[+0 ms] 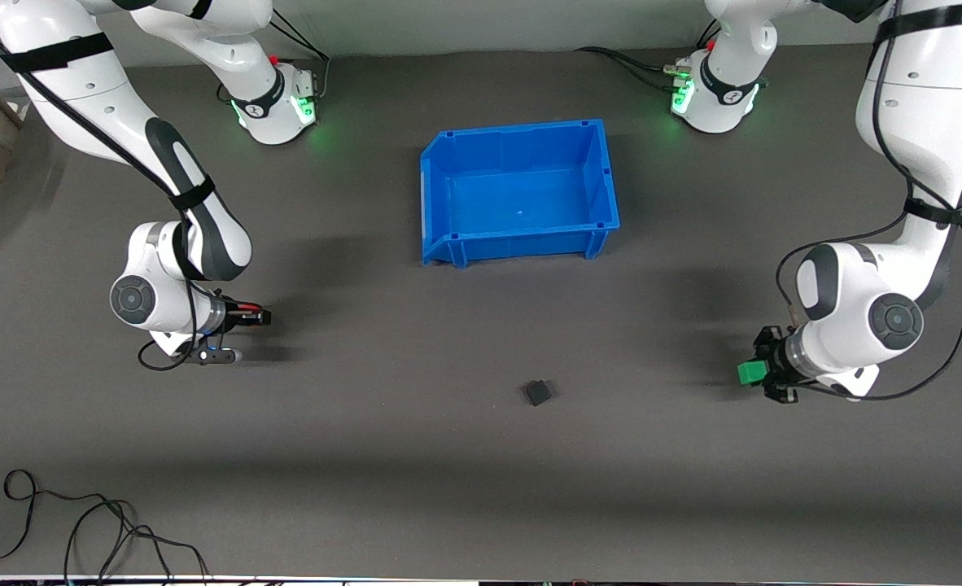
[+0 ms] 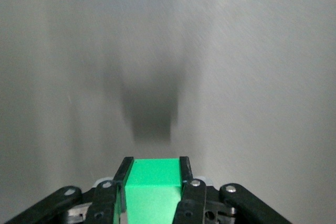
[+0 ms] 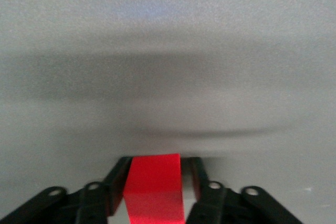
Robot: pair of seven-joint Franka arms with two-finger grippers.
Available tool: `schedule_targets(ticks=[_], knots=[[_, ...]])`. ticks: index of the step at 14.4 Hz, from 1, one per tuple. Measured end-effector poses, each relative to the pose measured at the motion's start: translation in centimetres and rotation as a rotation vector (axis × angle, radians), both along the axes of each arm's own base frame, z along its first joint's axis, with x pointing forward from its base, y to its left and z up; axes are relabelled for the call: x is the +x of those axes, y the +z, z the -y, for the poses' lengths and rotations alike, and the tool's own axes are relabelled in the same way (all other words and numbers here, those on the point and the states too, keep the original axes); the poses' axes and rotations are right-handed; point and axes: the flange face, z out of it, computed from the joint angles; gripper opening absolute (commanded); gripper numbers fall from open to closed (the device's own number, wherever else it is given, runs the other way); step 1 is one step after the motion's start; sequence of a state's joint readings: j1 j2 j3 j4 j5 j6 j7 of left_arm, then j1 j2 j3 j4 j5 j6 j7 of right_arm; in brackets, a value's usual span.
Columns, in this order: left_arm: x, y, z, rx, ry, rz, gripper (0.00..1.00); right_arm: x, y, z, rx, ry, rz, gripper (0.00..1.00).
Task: Attach green and red cubes to black cube
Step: 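Carry the red cube and the green cube toward the black cube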
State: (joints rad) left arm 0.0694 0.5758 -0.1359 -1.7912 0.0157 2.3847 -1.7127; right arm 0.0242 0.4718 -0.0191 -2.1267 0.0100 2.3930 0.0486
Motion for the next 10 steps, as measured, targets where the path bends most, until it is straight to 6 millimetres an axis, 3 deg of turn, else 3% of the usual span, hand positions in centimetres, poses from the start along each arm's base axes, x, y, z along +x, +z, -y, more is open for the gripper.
schedule_targets(ticks=[1, 2, 6, 10], knots=[[0.7, 1.0, 2.1, -0.002, 0.021, 0.011, 0.0, 0.0, 0.0, 0.0, 0.0, 0.0, 0.0, 0.09], [1.3, 1.7, 3.9, -0.004, 0.034, 0.023, 0.0, 0.0, 0.1, 0.0, 0.0, 0.0, 0.001, 0.0], [2.7, 3.5, 8.3, -0.016, 0.01, 0.059, 0.0, 0.0, 0.2, 0.1, 0.007, -0.023, 0.002, 0.0], [2.5, 4.3, 13.6, -0.027, 0.004, 0.062, 0.0, 0.4, 1.2, 0.3, 0.044, -0.176, 0.001, 0.0]])
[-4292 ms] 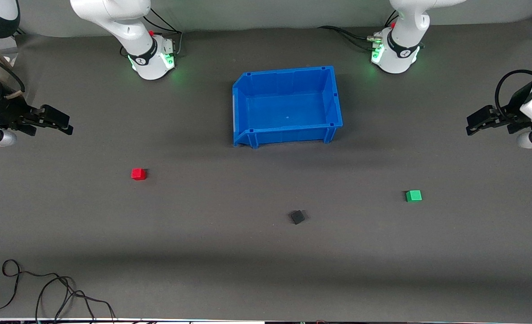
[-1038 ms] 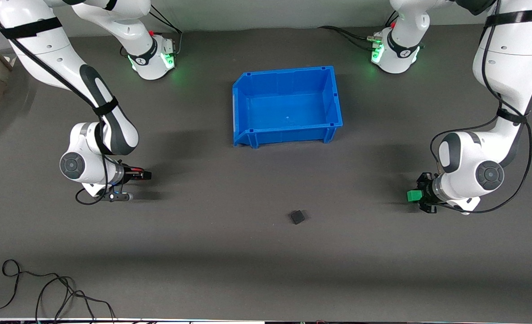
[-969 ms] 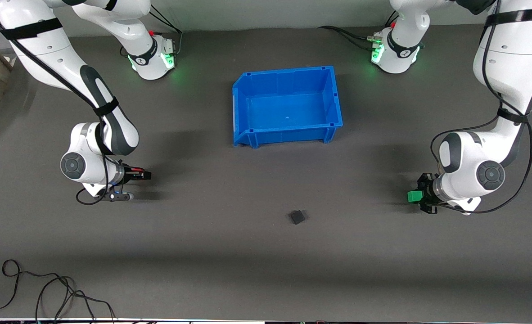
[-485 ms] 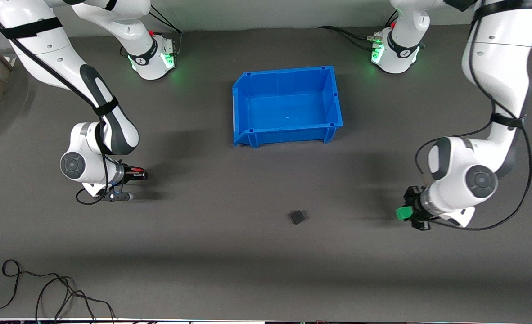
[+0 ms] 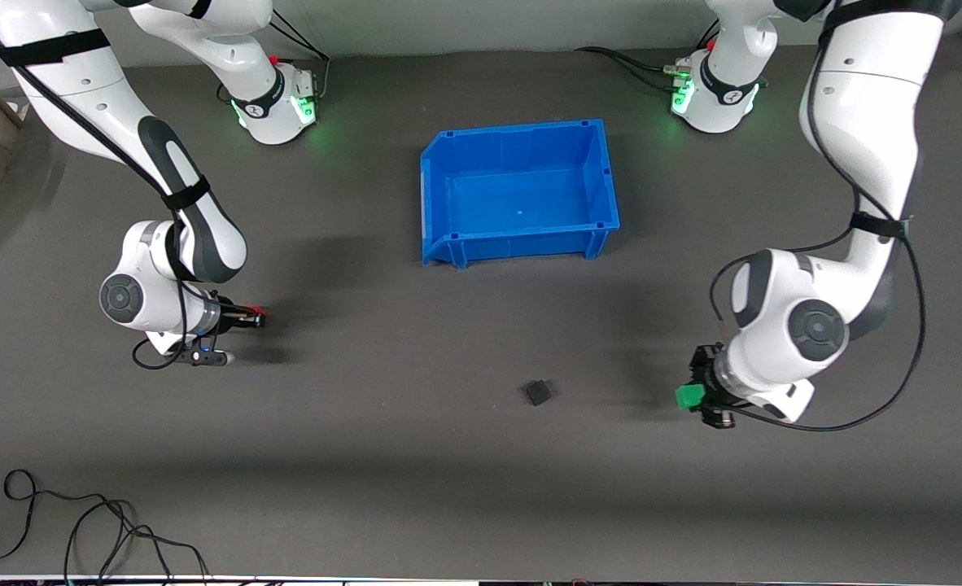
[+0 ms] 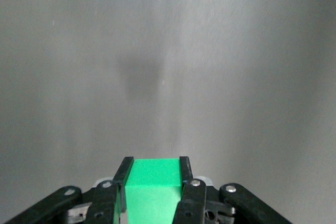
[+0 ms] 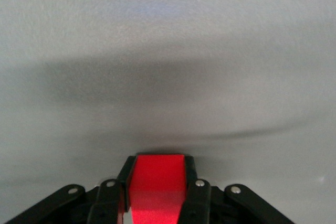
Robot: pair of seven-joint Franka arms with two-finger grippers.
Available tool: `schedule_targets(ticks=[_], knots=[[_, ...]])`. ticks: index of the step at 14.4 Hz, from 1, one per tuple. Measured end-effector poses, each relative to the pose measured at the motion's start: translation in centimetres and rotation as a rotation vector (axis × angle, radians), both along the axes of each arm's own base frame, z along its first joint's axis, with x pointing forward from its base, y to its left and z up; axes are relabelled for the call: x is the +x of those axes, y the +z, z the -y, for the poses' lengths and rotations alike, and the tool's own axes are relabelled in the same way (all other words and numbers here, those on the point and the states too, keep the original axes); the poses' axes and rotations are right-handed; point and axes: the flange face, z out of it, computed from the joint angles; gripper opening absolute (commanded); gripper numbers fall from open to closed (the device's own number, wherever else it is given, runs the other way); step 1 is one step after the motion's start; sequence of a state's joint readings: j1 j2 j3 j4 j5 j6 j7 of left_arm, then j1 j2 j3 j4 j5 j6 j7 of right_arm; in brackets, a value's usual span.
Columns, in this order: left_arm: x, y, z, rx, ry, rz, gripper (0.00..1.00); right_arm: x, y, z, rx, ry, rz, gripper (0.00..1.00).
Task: Attach green and red cubes to black cube
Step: 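Carry the red cube and the green cube toward the black cube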
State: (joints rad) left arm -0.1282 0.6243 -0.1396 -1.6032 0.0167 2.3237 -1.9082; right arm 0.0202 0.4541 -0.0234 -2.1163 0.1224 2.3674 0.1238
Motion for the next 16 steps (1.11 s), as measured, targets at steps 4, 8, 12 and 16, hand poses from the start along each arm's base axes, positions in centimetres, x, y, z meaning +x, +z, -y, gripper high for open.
schedule_targets(ticks=[4, 8, 12, 16], knots=[[-0.2, -1.1, 2.6, -0.005, 0.014, -0.013, 0.0, 1.5, 4.0, -0.4, -0.025, -0.274, -0.055, 0.0], [-0.4, -0.9, 5.4, -0.029, 0.016, -0.008, 0.0, 4.6, 9.9, -2.9, -0.08, -0.559, -0.1, 0.0], [-0.6, -0.6, 7.2, -0.037, 0.032, -0.006, 0.0, 5.6, 12.4, -7.5, -0.115, -0.806, -0.127, 0.0], [0.4, -0.4, 7.1, -0.044, 0.042, 0.003, 0.0, 5.8, 13.1, -11.5, -0.118, -0.961, -0.151, 0.0]])
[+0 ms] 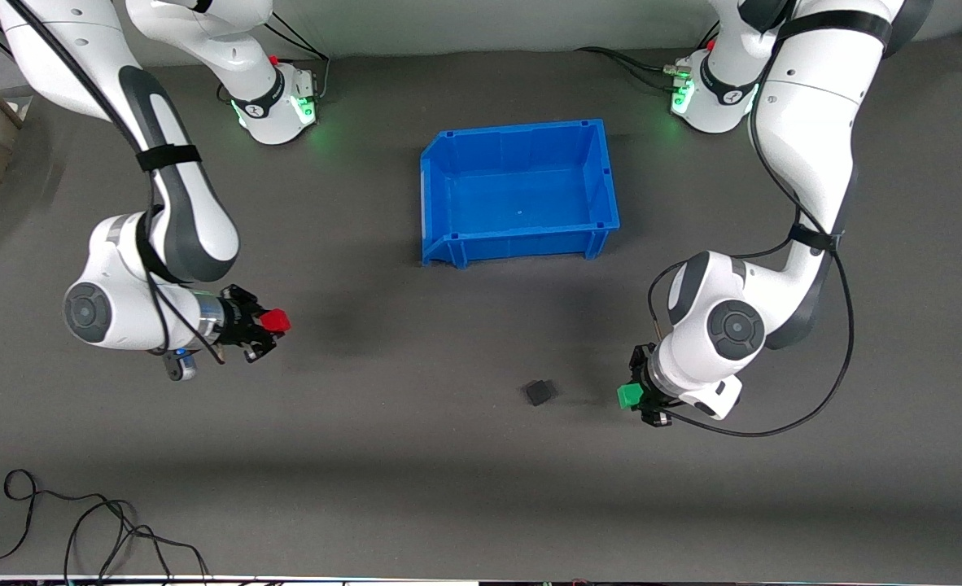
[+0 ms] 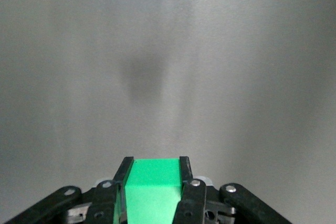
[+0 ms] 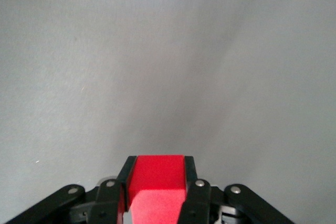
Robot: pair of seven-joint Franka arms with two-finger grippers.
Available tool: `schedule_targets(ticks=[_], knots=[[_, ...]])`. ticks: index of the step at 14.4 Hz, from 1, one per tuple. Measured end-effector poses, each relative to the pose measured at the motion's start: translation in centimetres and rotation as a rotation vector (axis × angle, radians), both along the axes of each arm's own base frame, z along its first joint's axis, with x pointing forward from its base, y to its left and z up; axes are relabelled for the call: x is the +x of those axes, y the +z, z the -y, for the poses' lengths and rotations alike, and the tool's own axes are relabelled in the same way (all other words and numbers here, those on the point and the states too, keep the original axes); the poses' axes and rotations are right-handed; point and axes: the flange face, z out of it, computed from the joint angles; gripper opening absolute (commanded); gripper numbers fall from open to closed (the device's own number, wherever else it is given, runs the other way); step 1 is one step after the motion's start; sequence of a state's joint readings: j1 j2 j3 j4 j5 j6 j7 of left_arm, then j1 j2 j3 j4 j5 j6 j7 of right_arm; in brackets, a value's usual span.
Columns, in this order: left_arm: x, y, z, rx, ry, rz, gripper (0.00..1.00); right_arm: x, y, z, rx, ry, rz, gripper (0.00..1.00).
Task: Attach green and red cubes to black cube
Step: 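Carry the red cube and the green cube toward the black cube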
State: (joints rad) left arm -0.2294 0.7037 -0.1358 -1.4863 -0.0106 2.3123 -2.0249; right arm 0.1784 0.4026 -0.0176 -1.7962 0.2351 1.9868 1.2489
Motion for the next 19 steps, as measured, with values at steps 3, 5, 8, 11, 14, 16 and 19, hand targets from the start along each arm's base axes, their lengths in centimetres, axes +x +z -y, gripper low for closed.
schedule_targets(ticks=[3, 5, 8, 11, 14, 16, 19], knots=[[0.2, 0.4, -0.2, -0.004, 0.011, -0.016, 0.0, 0.2, 0.4, -4.4, -0.027, -0.07, -0.003, 0.0], [0.2, 0.1, -0.2, -0.005, 0.021, -0.023, 0.0, 0.6, 0.3, -6.0, -0.039, -0.106, -0.005, 0.0], [-0.3, -2.1, 0.5, -0.006, 0.077, -0.061, 0.0, 1.3, -0.3, -8.0, -0.055, -0.162, -0.011, 0.0], [-1.1, -5.7, 3.2, -0.011, 0.117, -0.087, 0.0, 1.5, -1.8, -11.6, -0.079, -0.212, -0.027, 0.0], [-1.8, -6.4, 6.1, -0.021, 0.161, -0.092, 0.0, 2.0, -3.0, -15.3, -0.098, -0.29, -0.032, 0.0], [-2.4, -6.4, 8.4, -0.027, 0.171, -0.093, 0.0, 2.3, -3.7, -17.9, -0.113, -0.358, -0.035, 0.0], [-3.2, -7.3, 11.1, -0.031, 0.16, -0.095, 0.0, 3.0, -5.3, -21.4, -0.128, -0.448, -0.032, 0.0]])
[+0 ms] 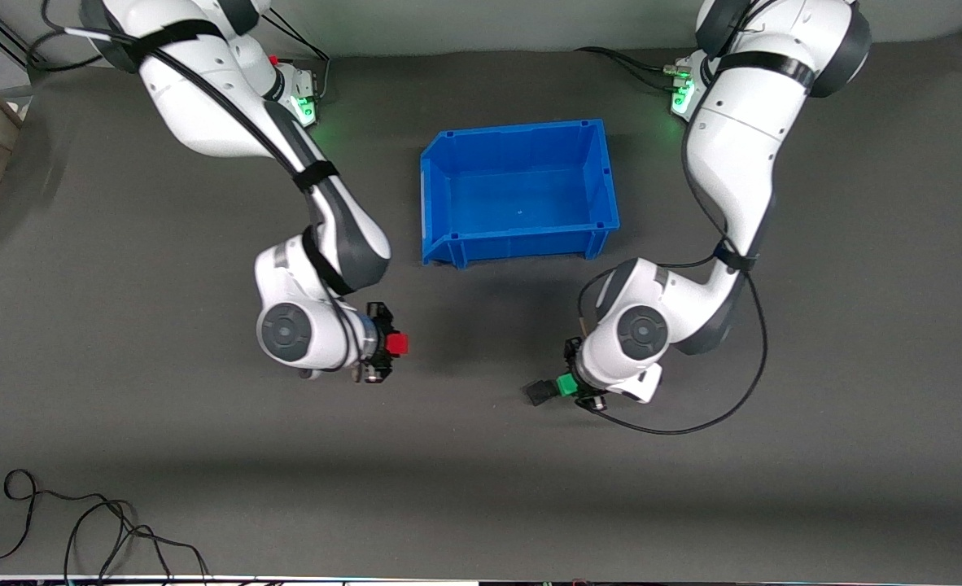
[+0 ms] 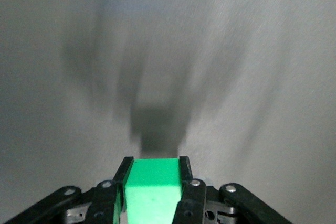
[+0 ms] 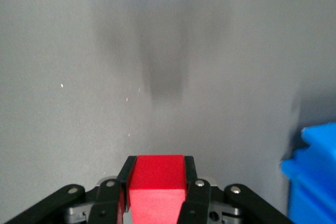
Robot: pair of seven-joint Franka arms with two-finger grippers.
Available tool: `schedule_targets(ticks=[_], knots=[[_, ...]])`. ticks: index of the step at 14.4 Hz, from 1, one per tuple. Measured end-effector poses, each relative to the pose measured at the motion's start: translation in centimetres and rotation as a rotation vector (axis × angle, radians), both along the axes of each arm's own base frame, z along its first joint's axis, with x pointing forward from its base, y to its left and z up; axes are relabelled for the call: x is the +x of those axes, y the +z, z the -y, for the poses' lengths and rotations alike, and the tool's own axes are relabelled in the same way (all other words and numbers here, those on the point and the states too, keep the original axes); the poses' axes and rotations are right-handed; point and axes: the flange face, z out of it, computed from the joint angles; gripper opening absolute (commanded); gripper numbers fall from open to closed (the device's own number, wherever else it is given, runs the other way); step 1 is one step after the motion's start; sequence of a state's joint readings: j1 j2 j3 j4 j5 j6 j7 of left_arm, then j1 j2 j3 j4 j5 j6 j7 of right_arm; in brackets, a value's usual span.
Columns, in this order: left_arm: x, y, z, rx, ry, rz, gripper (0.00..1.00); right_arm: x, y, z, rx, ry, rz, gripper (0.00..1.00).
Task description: Attach green and red cubes to black cube
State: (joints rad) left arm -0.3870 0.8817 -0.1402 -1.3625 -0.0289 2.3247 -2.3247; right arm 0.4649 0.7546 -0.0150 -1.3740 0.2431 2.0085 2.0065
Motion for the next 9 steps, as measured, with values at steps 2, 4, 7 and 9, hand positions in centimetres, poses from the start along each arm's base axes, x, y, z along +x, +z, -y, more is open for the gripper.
schedule_targets(ticks=[2, 4, 7, 9], knots=[[-0.1, -0.9, 0.5, 0.0, -0.003, -0.005, 0.0, 0.7, -1.2, -1.0, -0.001, -0.046, 0.018, 0.0], [0.0, -1.5, 0.6, 0.001, 0.011, -0.012, 0.0, 1.1, -2.0, -1.5, -0.001, -0.055, 0.024, 0.0], [0.1, -2.0, 0.6, 0.002, 0.024, -0.016, 0.0, 1.2, -2.4, -1.9, 0.004, -0.066, 0.04, 0.0], [0.0, -2.0, 0.7, 0.002, 0.022, -0.016, 0.0, 1.2, -2.6, -2.7, 0.009, -0.083, 0.058, 0.0]])
